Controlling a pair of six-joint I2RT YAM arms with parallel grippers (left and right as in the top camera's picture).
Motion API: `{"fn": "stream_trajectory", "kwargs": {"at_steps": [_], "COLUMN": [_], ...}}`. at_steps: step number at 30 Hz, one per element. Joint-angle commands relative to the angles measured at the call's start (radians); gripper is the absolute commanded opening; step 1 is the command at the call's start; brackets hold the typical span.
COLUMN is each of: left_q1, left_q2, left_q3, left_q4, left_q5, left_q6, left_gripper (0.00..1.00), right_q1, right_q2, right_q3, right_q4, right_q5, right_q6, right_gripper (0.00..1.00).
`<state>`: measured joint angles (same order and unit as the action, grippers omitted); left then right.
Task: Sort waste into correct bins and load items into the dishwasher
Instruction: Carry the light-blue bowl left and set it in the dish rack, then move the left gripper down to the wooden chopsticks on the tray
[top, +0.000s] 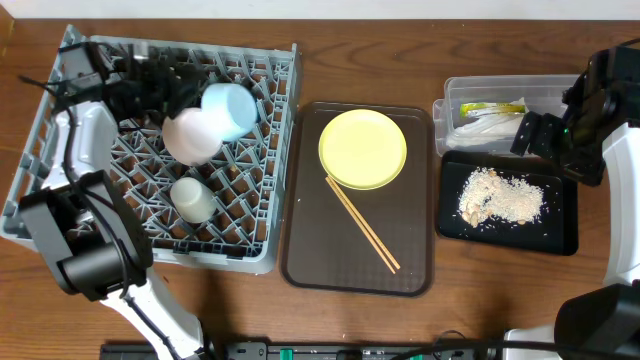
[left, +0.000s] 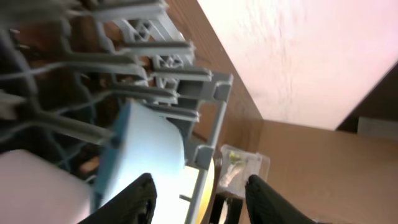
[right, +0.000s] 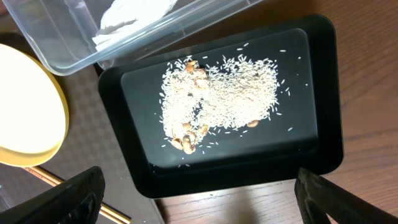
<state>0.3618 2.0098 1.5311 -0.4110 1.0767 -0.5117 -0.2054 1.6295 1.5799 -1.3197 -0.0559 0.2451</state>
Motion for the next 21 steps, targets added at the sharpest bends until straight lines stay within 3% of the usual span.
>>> {"fn": "stream_trajectory", "kwargs": {"at_steps": [1,4,7,13,15,21], "left_q1": [0.013,0.011,-0.013,-0.154,-0.243,-0.436], "left_q2": [-0.042,-0.114,-0.238,-0.405,-0.433,-0.433], "left_q3": [-0.002,-0.002,-0.002,-0.002,-0.002,-0.004], "left_q4": [0.001,0.000,-0.029,-0.268,-0.380,-0.508], "left_q5": [-0.020,-0.034,-0.121,-0.494,-0.608,-0.655], "left_q6": [0.085,0.125,0.167,0.216,0.216,0.216], "left_gripper": [0.56,0.59,0.69,0.77,0.84,0.86], "right_q1": [0.004,0.004,0.004,0.004,0.004,0.004], "right_q2": [-0.018,-0.018,-0.018,-0.018,-0.018,-0.018], "right_q3": [0.010,0.010,0.010,0.010,0.010,0.010], "right_q4": [-0.005,-0.004,-0.003,-0.004,-0.004,-0.005], "right_q5": [-0.001,-0.001,-0.001,-0.002,-0.002,-0.005], "right_q6": [0.008,0.008,0.008,0.008,0.008,0.008], "right_gripper": [0.95,0.95,0.96,0.99,0.99,0.99]}}
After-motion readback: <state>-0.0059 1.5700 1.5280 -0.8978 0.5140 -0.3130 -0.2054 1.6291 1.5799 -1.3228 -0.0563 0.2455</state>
